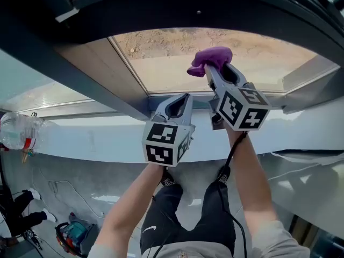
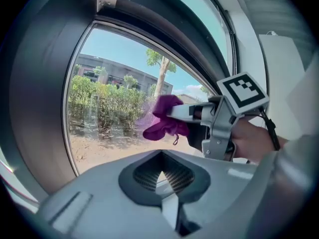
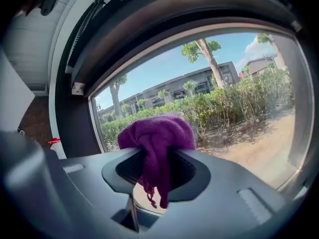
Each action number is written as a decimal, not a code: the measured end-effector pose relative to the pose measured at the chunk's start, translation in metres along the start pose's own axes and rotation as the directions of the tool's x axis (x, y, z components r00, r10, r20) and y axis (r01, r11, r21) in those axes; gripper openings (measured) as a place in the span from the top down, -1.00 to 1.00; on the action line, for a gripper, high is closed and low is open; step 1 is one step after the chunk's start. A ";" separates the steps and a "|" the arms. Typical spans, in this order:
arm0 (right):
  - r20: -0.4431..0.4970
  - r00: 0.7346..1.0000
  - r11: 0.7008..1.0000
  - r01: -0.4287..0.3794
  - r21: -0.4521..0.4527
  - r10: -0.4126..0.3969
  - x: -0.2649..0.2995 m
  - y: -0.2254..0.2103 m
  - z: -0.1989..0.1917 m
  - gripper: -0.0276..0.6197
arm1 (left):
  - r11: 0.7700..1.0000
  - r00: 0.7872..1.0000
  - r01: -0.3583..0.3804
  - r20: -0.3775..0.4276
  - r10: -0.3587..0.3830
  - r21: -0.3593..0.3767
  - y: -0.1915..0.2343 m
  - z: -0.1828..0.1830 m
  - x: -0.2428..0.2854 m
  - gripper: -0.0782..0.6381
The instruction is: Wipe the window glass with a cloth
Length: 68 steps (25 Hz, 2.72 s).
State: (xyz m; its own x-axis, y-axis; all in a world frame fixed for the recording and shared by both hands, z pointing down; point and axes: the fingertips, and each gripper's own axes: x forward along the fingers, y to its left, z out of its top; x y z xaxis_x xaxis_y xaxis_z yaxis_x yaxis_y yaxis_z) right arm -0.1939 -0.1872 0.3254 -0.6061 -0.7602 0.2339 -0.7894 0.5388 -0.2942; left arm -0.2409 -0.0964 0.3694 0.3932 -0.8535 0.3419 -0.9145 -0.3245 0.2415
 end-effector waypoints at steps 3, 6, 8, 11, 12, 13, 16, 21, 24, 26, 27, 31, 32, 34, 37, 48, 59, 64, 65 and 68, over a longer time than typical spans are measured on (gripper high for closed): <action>0.061 0.998 1.000 -0.026 0.000 0.026 -0.009 0.014 0.045 0.45 | 1.000 1.000 -0.002 -0.006 0.002 -0.010 -0.003 0.013 -0.004 0.78; 0.115 0.992 0.998 -0.059 0.002 0.058 -0.014 0.027 0.082 0.45 | 1.000 1.000 -0.013 -0.007 0.013 -0.017 -0.006 0.023 -0.007 0.78; 0.149 0.986 0.997 -0.075 -0.003 0.075 -0.019 0.034 0.104 0.45 | 1.000 1.000 -0.023 -0.001 0.023 -0.017 -0.010 0.034 -0.011 0.78; 0.197 0.975 0.995 -0.102 -0.017 0.103 -0.029 0.043 0.130 0.45 | 0.999 0.999 -0.045 0.014 0.045 -0.017 -0.015 0.048 -0.016 0.78; 0.208 0.971 0.993 -0.113 -0.023 0.115 -0.031 0.045 0.135 0.45 | 0.998 0.998 -0.056 0.020 0.056 -0.021 -0.015 0.051 -0.016 0.78; 0.215 0.968 0.992 -0.125 -0.028 0.128 -0.031 0.047 0.137 0.45 | 0.997 0.997 -0.069 0.026 0.070 -0.025 -0.014 0.052 -0.017 0.78; 0.222 0.961 0.986 -0.163 -0.037 0.167 -0.029 0.051 0.135 0.45 | 0.992 0.991 -0.122 0.050 0.124 -0.040 -0.010 0.053 -0.021 0.78; 0.240 0.954 0.983 -0.168 -0.069 0.180 -0.028 0.058 0.134 0.45 | 0.984 0.980 -0.177 0.084 0.179 -0.030 0.005 0.059 -0.030 0.78; 0.251 0.955 0.985 -0.140 -0.097 0.161 -0.025 0.070 0.131 0.45 | 0.987 0.983 -0.162 0.085 0.163 -0.021 0.013 0.056 -0.036 0.78; 0.263 0.954 0.986 -0.123 -0.109 0.148 -0.021 0.073 0.126 0.45 | 0.991 0.988 -0.135 0.075 0.136 -0.018 0.017 0.052 -0.036 0.78; 0.267 0.954 0.987 -0.110 -0.118 0.139 -0.019 0.073 0.122 0.45 | 0.993 0.990 -0.119 0.069 0.120 -0.014 0.018 0.048 -0.035 0.78; 0.231 0.967 0.985 -0.070 -0.156 0.105 0.000 0.071 0.082 0.45 | 0.996 0.996 -0.084 0.040 0.084 -0.002 0.029 0.018 -0.030 0.78; 0.216 0.971 0.984 -0.063 -0.167 0.099 0.007 0.070 0.069 0.45 | 0.997 0.996 -0.081 0.030 0.081 -0.007 0.034 0.009 -0.028 0.78; 0.189 0.979 0.983 -0.049 -0.176 0.083 0.018 0.065 0.044 0.45 | 0.997 0.997 -0.074 0.005 0.074 -0.016 0.043 -0.009 -0.024 0.78; 0.147 0.987 0.987 -0.036 -0.158 0.060 0.027 0.054 0.003 0.45 | 0.997 0.996 -0.076 -0.040 0.076 -0.016 0.050 -0.040 -0.022 0.78; -0.037 0.997 0.984 -0.069 -0.167 0.063 0.067 0.014 -0.152 0.45 | 0.979 0.967 -0.194 -0.181 0.181 -0.059 0.090 -0.149 -0.006 0.78; -0.346 0.938 0.986 -0.083 -0.148 0.027 0.112 -0.040 -0.313 0.45 | 0.955 0.943 -0.280 -0.217 0.254 -0.098 0.102 -0.193 0.009 0.78; -0.408 0.913 0.996 -0.036 -0.082 0.000 0.128 -0.046 -0.359 0.45 | 0.946 0.933 -0.306 -0.230 0.276 -0.105 0.107 -0.209 -0.002 0.78; -0.409 0.912 0.997 -0.024 -0.075 -0.009 0.130 -0.045 -0.362 0.44 | 0.944 0.931 -0.312 -0.234 0.281 -0.106 0.109 -0.213 -0.006 0.78; -0.413 0.910 0.998 0.000 -0.061 -0.025 0.133 -0.040 -0.365 0.45 | 0.936 0.922 -0.333 -0.250 0.297 -0.112 0.118 -0.221 -0.016 0.78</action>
State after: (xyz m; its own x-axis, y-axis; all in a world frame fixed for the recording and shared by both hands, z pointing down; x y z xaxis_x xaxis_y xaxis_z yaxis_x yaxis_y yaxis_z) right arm -0.2783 -0.1774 0.7061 -0.5721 -0.5558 0.6032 -0.7938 0.5601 -0.2369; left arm -0.3341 -0.0309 0.5933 0.1142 -0.7813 0.6136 -0.9764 0.0258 0.2146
